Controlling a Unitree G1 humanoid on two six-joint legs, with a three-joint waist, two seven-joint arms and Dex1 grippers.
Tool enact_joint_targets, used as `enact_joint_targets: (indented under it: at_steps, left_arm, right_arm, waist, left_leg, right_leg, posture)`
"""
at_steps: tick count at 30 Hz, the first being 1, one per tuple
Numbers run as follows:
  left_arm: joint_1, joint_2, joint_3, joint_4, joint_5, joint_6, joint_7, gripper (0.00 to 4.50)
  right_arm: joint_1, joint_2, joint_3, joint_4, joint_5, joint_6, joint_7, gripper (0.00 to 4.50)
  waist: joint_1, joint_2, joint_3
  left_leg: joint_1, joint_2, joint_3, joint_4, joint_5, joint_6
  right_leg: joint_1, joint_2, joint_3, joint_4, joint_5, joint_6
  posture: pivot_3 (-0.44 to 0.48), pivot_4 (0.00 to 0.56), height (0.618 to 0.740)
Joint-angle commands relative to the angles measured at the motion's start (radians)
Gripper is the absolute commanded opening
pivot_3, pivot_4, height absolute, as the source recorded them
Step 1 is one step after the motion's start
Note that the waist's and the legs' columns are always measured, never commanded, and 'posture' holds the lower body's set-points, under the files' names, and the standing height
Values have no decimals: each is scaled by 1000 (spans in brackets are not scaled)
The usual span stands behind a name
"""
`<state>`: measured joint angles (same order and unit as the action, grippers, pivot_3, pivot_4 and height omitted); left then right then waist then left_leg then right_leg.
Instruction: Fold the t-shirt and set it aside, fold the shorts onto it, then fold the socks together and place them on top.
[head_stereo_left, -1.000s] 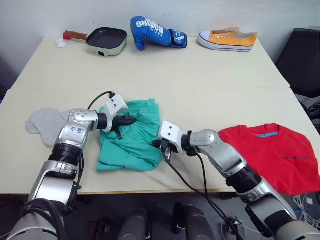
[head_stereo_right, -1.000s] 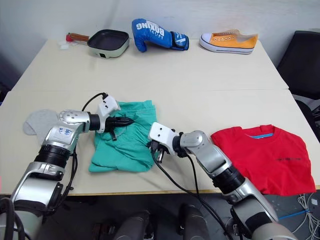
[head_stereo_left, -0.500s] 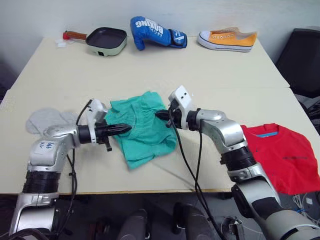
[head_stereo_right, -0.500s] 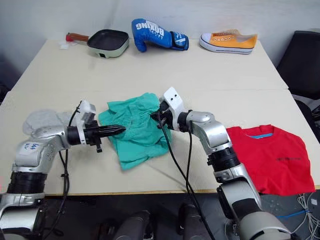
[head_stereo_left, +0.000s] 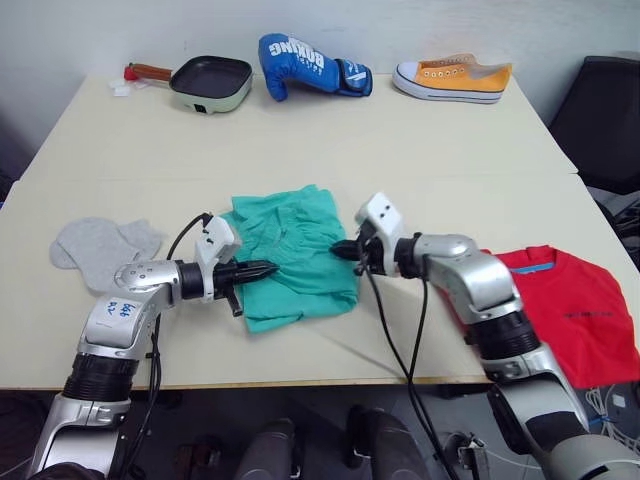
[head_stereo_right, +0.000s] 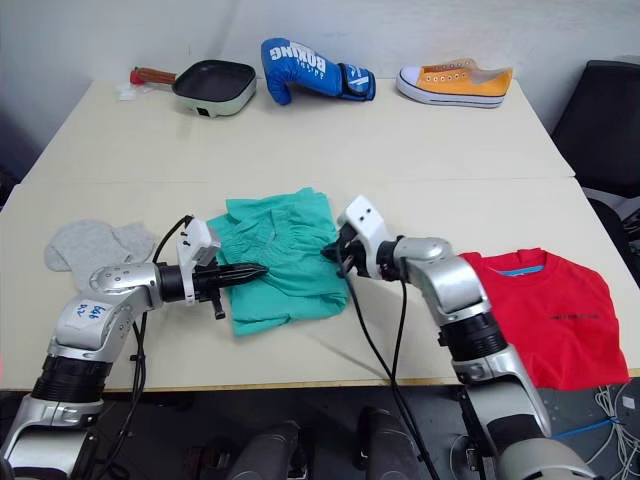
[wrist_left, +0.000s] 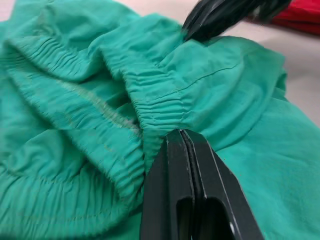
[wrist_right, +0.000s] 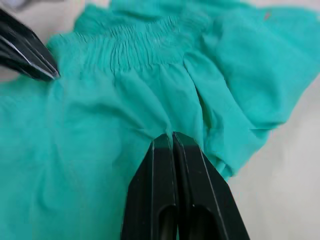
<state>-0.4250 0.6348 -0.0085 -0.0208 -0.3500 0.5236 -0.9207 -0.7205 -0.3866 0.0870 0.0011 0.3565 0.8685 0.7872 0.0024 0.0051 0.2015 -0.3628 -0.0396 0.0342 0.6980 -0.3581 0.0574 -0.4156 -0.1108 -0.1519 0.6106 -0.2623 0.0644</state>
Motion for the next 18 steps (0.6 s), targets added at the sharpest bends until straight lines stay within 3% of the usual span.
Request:
enact_joint_targets:
  at_steps: [1, 4, 11, 16, 18]
  left_arm:
    - [-3, 9, 24, -11, -15, 1, -2, 0]
    - [17, 42, 62, -55, -93, 50, -71, 539]
    - [70, 160, 174, -134, -239, 106, -200, 2753]
    - [37, 159, 226, -125, -271, 55, -213, 4351]
    - [26, 152, 220, -124, -261, 37, -202, 4459]
  right_arm:
    - [-25, -39, -135, -64, 137, 178, 1, 902]
    - [-53, -72, -186, 1, 183, 285, -6, 1895]
    - [-106, -40, -222, 197, 229, 387, -30, 4377]
    - [-136, 43, -191, 307, 228, 388, -37, 4500]
    - [-144, 83, -150, 343, 213, 370, -31, 4500]
  waist:
    - [2, 0, 0]
    - [-1, 0, 0]
    - [-8, 1, 1]
    - [-3, 2, 1]
    - [-4, 2, 1]
  left_leg:
    - [0, 0, 0, 0, 0, 0]
    - [0, 0, 0, 0, 0, 0]
    - [1, 1, 0, -2, 0, 0]
    - [1, 1, 1, -2, 0, 0]
    - [1, 0, 0, -2, 0, 0]
  right_leg:
    - [0, 0, 0, 0, 0, 0]
    - [0, 0, 0, 0, 0, 0]
    - [0, 0, 0, 0, -1, -1]
    - [0, 0, 0, 0, -1, -1]
    - [0, -1, 0, 0, -1, -1]
  posture:
    - [0, 150, 740]
    - [0, 150, 740]
    - [0, 150, 740]
    - [0, 150, 740]
    - [0, 150, 740]
